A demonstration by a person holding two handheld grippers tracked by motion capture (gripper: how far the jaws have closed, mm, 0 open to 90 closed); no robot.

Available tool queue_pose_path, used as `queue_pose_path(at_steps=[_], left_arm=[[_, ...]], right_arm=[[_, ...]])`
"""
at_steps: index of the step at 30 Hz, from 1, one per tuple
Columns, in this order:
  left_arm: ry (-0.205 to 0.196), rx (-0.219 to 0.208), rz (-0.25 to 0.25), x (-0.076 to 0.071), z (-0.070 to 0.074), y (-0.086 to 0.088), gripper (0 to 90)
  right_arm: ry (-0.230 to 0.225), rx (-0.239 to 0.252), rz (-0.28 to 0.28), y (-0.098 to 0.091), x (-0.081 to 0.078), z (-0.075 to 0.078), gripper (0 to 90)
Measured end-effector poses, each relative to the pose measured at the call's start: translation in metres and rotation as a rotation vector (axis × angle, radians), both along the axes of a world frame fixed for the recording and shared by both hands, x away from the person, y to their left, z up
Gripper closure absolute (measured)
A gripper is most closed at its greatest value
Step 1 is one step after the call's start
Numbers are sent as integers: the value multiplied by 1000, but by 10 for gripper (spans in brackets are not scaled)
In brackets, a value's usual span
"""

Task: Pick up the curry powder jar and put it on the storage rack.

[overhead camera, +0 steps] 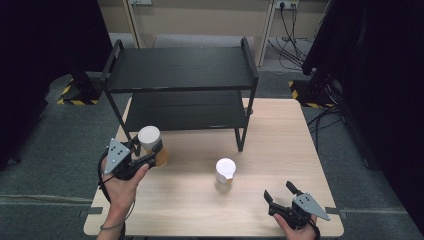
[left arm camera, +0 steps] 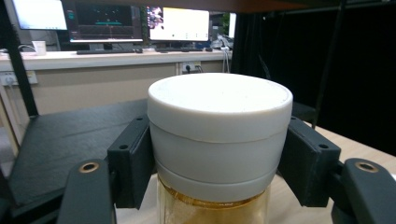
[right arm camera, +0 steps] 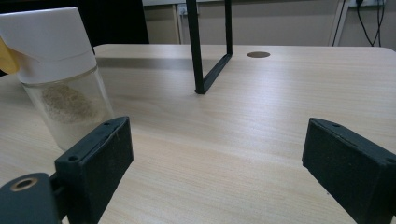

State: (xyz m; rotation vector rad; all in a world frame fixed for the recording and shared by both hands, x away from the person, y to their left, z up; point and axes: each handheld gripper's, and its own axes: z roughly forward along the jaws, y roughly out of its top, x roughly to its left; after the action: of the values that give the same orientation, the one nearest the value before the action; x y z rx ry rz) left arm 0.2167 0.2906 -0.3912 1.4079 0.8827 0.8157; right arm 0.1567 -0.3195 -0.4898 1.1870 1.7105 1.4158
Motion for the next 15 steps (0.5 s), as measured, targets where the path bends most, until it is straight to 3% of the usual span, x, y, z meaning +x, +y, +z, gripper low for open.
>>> queue_pose_path(at_steps=[15], left_arm=[[-55, -5, 27, -1, 27, 2, 335]], right_arm=[[-2, 3, 0, 0, 0, 0, 90]])
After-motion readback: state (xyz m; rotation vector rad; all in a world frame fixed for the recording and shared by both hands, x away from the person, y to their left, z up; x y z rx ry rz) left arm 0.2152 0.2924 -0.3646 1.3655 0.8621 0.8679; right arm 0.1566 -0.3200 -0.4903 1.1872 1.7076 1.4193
